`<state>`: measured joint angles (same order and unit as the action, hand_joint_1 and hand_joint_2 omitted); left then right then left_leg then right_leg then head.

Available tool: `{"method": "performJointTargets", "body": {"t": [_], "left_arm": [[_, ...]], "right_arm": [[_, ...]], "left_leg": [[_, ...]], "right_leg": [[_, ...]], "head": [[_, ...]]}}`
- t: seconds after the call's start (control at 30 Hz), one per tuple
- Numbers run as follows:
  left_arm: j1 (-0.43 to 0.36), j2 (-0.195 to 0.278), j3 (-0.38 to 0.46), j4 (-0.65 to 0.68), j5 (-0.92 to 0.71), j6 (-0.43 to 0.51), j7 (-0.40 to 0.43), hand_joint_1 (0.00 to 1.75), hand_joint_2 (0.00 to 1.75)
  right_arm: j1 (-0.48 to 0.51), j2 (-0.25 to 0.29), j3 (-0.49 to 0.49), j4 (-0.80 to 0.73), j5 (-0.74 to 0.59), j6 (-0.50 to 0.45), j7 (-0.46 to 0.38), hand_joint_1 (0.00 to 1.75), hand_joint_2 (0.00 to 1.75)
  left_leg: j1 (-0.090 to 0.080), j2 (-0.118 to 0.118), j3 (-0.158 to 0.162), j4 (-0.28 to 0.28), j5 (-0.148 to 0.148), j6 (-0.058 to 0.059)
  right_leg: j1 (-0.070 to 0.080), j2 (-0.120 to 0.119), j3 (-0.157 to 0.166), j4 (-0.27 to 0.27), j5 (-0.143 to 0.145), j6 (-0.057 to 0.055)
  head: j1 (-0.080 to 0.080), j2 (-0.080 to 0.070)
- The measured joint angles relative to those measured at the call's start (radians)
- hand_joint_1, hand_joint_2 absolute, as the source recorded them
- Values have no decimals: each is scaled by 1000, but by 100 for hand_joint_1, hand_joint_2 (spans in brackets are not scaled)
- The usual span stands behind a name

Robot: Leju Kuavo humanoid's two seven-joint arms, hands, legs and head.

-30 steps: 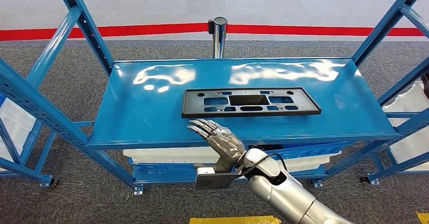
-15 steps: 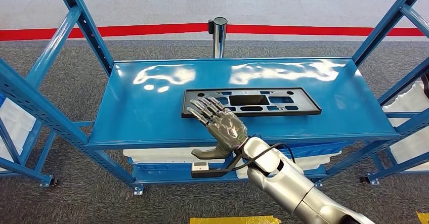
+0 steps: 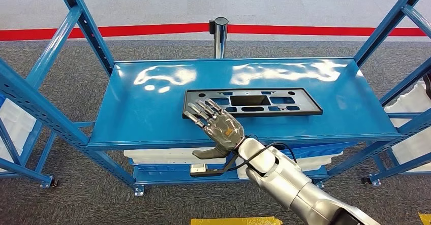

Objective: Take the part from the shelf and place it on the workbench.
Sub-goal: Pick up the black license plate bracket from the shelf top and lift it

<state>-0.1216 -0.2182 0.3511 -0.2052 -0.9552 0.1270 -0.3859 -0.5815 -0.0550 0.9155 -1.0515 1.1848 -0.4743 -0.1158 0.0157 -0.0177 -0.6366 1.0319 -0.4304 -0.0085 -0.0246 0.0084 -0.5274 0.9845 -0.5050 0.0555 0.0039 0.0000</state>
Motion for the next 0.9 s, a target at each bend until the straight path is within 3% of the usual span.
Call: {"method": "performJointTargets", "body": {"t": [0.4, 0.67, 0.8, 0.9], "left_arm": [[-1, 0, -9, 0, -5, -3, 6, 0, 0], [0, 0, -9, 0, 10, 0, 3, 0, 0], [0, 0, -9, 0, 15, 2, -1, 0, 0], [1, 0, -9, 0, 18, 5, -2, 0, 0]], "right_arm": [[-132, 25, -11, 239, 76, -25, 67, 0, 0], [-154, -4, -33, 353, 79, -34, 72, 0, 0], [-147, -40, -44, 393, 77, -48, 72, 0, 175], [-136, -67, -59, 424, 73, -58, 70, 0, 175]], "left_leg": [[0, 0, 0, 0, 0, 0], [0, 0, 0, 0, 0, 0], [0, 0, 0, 0, 0, 0], [0, 0, 0, 0, 0, 0]], "right_leg": [[0, 0, 0, 0, 0, 0], [0, 0, 0, 0, 0, 0], [0, 0, 0, 0, 0, 0], [0, 0, 0, 0, 0, 0]], "head": [[0, 0], [0, 0], [0, 0], [0, 0]]}}
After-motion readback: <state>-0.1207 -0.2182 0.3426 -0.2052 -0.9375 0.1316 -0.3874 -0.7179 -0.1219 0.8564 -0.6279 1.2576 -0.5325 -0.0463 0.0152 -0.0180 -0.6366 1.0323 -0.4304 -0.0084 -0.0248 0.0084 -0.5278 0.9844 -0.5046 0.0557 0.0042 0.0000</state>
